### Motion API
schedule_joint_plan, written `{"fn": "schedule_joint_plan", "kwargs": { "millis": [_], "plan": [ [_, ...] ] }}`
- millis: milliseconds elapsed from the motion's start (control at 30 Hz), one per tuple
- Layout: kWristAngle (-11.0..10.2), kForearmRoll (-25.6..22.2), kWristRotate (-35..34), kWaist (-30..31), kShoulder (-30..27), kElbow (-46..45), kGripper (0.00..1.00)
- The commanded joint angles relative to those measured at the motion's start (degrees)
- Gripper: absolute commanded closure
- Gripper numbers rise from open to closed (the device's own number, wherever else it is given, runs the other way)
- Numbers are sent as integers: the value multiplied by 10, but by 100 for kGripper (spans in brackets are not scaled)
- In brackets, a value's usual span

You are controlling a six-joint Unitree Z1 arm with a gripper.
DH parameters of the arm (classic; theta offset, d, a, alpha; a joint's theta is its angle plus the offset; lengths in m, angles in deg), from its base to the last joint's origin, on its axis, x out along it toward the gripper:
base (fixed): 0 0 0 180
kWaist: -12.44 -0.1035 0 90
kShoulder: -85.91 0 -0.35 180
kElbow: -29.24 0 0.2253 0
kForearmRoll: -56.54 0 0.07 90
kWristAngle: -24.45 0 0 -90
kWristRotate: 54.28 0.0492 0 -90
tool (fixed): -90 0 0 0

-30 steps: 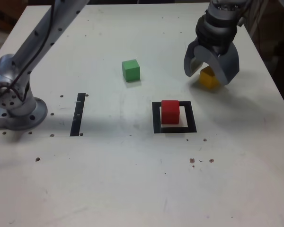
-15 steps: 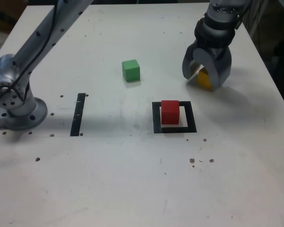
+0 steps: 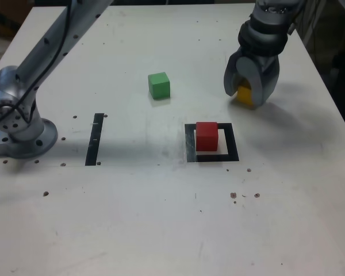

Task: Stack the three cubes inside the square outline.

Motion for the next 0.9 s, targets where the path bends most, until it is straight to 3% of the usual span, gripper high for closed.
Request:
{"fn": "schedule_joint_plan", "kwargs": {
  "millis": [0,367,633,733,867],
  "plan": [
    [-1,-3,-2,-1,2,4,76],
    [-4,-41,-35,1,-34,19,89],
    [-25,-117,-226,62,-144,-41,89],
    [-15,-137,-303,95,-173,-70,89],
    [16,-142,-381,129,-188,-110,89]
  ]
}}
